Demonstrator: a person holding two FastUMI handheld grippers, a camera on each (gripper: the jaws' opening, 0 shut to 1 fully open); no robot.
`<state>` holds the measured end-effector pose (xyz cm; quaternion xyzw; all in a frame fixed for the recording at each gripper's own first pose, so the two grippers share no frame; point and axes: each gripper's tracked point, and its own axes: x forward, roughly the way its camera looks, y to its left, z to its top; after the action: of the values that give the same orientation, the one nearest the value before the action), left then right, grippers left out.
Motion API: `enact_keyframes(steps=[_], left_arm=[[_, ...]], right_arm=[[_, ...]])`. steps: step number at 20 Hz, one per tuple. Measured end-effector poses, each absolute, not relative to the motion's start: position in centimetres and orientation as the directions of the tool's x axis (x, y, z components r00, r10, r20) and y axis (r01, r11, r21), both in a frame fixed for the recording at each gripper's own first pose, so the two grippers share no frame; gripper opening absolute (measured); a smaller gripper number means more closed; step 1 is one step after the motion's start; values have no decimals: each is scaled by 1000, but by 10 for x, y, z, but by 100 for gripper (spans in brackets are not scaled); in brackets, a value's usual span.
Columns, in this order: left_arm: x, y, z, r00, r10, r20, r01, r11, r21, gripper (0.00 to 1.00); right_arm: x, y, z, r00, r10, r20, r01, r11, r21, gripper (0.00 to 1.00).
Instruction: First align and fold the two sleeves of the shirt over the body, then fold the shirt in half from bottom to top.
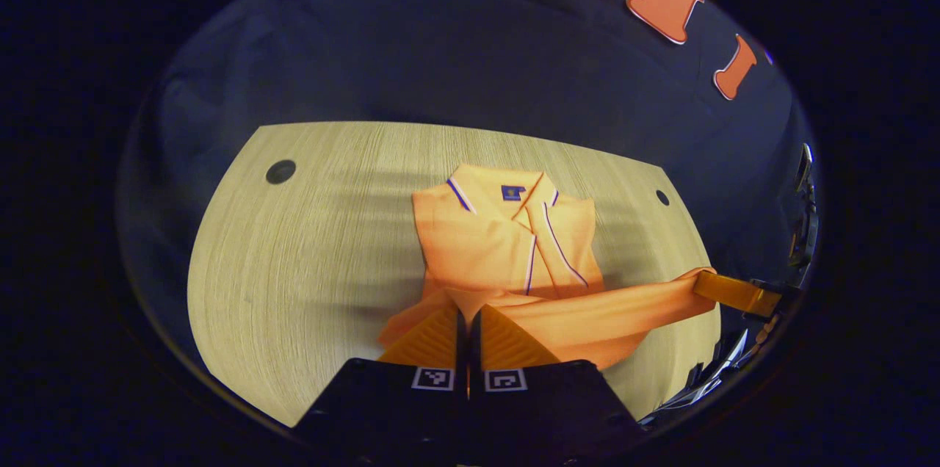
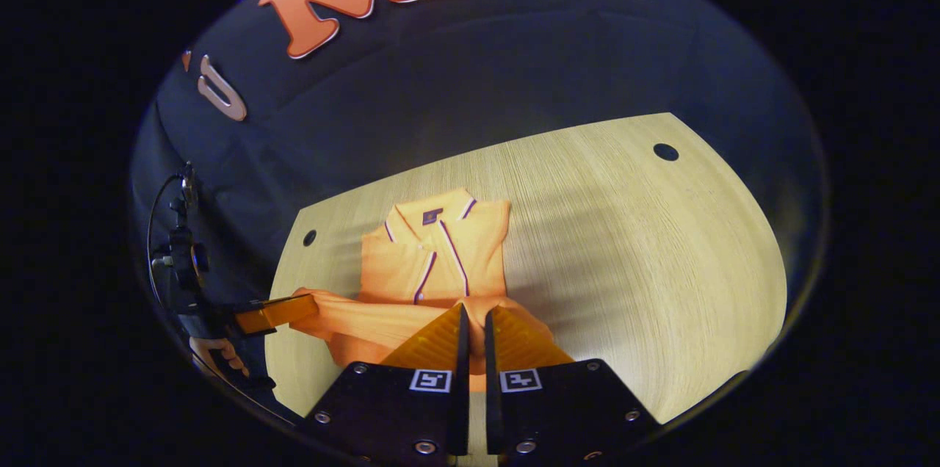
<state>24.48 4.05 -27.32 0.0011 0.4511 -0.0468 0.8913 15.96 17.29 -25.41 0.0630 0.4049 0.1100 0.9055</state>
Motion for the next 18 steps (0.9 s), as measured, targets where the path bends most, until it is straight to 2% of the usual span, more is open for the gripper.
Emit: enact_keyframes(steps=[3, 5, 7, 8, 11, 13, 14, 18], left_arm=[[299, 38, -277, 601, -82, -795, 102, 994, -26, 1], [327, 39, -292, 599, -63, -799, 112, 994, 6, 1], [346, 45, -311, 588, -42, -808, 101, 995, 22, 2], [359, 48, -326, 591, -31, -806, 94, 995, 31, 10], [364, 72, -302, 639, 49, -768, 51, 993, 106, 100], [364, 67, -278, 697, 24, -717, 33, 997, 65, 99], [363, 64, -263, 725, 8, -689, 26, 999, 38, 99], [338, 70, -194, 817, -23, -576, 8, 1000, -29, 99]], right_arm=[[217, 181, -270, 659, 238, -713, -145, 971, 190, 10], [252, 191, -274, 686, 269, -676, -149, 961, 231, 10], [274, 190, -286, 696, 255, -672, -98, 960, 262, 10], [284, 187, -291, 700, 239, -673, -78, 962, 261, 11], [293, 174, -285, 722, 207, -660, -49, 967, 249, 80], [286, 165, -271, 751, 190, -632, -69, 975, 211, 94], [275, 160, -260, 764, 188, -617, -85, 977, 193, 98], [224, 147, -211, 821, 186, -540, -110, 979, 170, 99]])
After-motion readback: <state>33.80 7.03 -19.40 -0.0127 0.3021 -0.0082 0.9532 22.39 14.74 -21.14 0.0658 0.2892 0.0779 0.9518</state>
